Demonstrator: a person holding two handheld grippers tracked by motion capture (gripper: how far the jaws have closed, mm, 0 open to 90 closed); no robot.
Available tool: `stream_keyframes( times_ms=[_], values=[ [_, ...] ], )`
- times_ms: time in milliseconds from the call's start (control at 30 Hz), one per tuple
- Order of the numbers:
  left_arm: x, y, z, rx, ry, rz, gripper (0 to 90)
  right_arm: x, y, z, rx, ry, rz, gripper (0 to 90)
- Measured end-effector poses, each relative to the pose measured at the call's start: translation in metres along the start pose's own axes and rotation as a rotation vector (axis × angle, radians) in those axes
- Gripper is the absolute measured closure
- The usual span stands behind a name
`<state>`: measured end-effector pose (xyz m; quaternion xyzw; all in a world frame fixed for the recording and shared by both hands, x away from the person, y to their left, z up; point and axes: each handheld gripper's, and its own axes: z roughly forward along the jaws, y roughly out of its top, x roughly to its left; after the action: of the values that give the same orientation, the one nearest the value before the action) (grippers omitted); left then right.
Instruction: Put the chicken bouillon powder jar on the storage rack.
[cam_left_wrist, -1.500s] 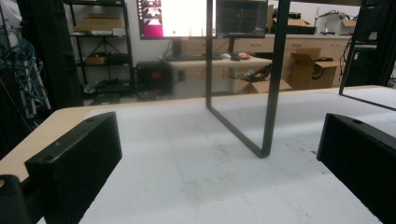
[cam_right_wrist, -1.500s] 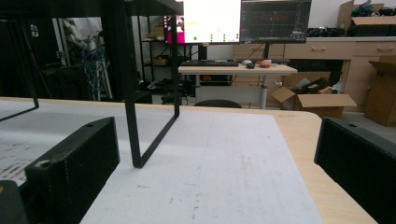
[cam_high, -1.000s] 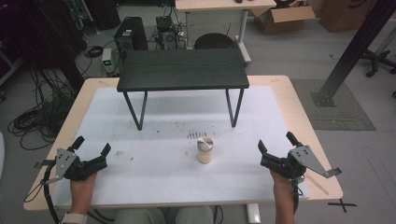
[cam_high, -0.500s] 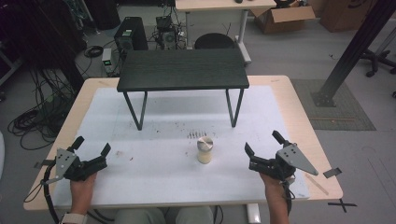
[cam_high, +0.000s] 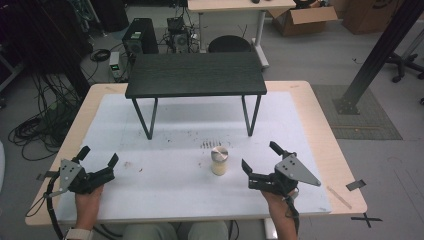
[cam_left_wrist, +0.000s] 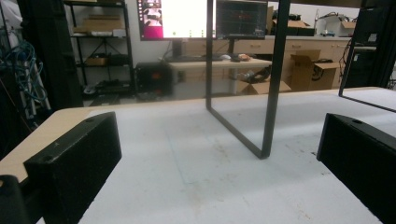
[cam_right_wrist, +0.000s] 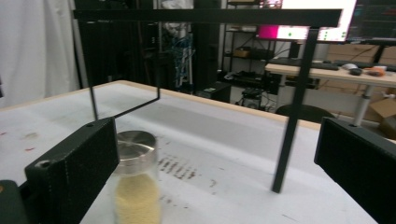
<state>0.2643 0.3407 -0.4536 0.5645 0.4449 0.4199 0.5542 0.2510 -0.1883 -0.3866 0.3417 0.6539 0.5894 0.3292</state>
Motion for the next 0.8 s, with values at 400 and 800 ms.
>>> stream_keyframes(
  times_ms=[400, 800],
  values=[
    [0.000, 0.000, 0.000, -0.001, 0.000, -0.001, 0.3, 0.021, 0.000, 0.018, 0.031, 0.073, -0.019, 0.0],
    [0.000, 0.000, 0.000, -0.003, -0.001, -0.002, 0.2, 0.031, -0.007, 0.032, 0.069, 0.100, -0.028, 0.0]
  ],
)
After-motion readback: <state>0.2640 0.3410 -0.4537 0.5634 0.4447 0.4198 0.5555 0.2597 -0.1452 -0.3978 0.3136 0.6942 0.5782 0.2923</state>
